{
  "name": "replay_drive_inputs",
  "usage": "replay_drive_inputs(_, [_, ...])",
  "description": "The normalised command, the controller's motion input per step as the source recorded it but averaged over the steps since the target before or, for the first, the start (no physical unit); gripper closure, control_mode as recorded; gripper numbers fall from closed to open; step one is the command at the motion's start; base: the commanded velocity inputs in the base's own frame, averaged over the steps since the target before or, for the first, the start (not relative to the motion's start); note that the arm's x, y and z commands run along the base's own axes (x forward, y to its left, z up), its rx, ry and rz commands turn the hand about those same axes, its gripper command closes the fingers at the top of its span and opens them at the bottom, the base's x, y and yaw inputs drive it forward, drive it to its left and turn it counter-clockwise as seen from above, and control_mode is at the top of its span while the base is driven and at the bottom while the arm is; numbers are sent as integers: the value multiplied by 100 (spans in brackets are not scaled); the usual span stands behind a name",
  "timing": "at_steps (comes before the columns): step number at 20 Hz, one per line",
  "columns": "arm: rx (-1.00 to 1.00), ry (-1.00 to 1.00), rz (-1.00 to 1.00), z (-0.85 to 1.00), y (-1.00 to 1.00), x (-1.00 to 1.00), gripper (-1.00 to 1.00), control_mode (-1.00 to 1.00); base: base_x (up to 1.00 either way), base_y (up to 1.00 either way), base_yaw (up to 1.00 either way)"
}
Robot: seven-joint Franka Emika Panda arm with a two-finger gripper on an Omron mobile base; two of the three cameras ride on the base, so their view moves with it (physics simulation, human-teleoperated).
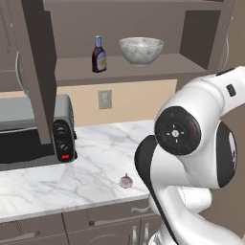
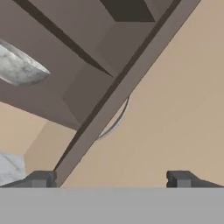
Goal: Open the cabinet. Place the bowl and condiment on the counter. Then place the lime and garlic on the cutting board.
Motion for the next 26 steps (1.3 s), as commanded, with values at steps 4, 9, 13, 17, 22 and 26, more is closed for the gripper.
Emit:
replay_drive_inputs(4, [-13, 7, 0, -7, 1, 26, -100, -100, 0, 0, 0])
replay_drive_inputs(9, [-10, 6, -2, 0, 1, 36, -100, -100, 0, 0, 0])
replay_drive_inputs(13, [-8, 4, -3, 0, 0, 30, -100, -100, 0, 0, 0])
replay_drive_inputs(17, [-7, 4, -5, 0, 0, 25, -100, -100, 0, 0, 0])
replay_drive_inputs(22, [-5, 4, -7, 0, 0, 26, -100, -100, 0, 0, 0])
replay_drive_inputs(26, [-4, 5, -9, 0, 0, 36, -100, -100, 0, 0, 0])
